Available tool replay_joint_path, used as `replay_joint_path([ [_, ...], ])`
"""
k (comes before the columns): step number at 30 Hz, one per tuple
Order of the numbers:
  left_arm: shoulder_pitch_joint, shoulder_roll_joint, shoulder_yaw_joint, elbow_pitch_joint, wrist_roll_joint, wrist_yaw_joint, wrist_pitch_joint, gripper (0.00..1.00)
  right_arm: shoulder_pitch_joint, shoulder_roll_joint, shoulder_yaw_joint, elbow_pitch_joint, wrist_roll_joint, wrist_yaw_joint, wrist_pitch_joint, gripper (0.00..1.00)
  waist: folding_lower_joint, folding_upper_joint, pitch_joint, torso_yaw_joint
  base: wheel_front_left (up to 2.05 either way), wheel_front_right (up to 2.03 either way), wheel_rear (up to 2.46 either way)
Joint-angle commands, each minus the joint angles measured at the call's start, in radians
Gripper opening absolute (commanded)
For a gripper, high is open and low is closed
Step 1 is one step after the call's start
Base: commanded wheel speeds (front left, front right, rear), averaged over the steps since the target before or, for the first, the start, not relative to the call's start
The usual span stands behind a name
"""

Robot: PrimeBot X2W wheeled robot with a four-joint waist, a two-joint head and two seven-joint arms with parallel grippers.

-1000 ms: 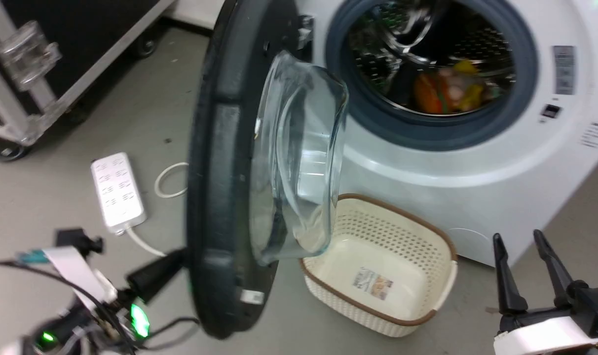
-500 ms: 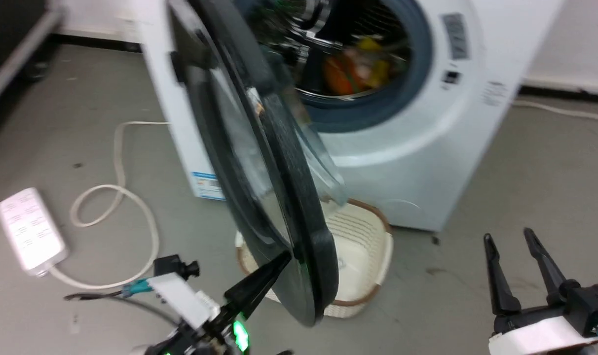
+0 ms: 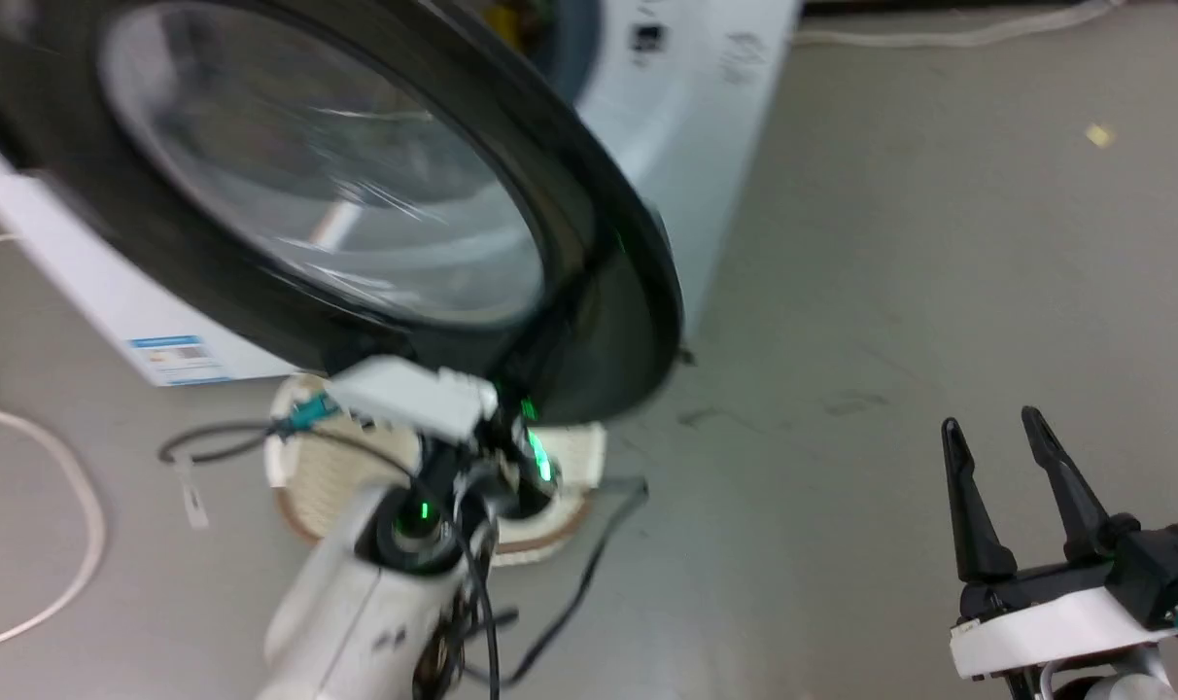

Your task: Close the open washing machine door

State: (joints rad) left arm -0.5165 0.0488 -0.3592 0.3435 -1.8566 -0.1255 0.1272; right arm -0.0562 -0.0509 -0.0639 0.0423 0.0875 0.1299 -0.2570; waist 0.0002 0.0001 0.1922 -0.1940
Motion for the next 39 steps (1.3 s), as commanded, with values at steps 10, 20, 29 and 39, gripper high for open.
replay_joint_path([
  [10, -0.173, 0.001, -0.01, 0.138, -0.03, -0.005, -0.184, 0.0, -0.031, 0.001, 0.008, 0.012, 0.038, 0.001, -0.005, 1.0, -0.0002, -0.0001, 0.083, -0.121, 0.0, 0.0, 0.0],
  [20, -0.093, 0.001, -0.021, 0.075, 0.014, -0.005, -0.186, 0.0, -0.013, 0.001, -0.002, 0.006, 0.018, 0.001, -0.005, 1.0, -0.0002, -0.0001, 0.007, -0.014, 0.0, 0.0, 0.0],
  [29, 0.193, 0.087, -0.008, -0.173, 0.279, -0.005, -0.294, 0.0, 0.036, 0.001, -0.008, -0.015, 0.01, 0.001, -0.005, 1.0, -0.0002, -0.0001, -0.1, 0.113, 0.0, 0.0, 0.0],
  [39, 0.424, 0.188, 0.17, -0.277, 0.884, 0.0, -0.388, 1.0, 0.086, 0.001, 0.012, -0.027, 0.002, 0.001, -0.005, 1.0, -0.0002, -0.0001, -0.178, 0.232, 0.0, 0.0, 0.0],
])
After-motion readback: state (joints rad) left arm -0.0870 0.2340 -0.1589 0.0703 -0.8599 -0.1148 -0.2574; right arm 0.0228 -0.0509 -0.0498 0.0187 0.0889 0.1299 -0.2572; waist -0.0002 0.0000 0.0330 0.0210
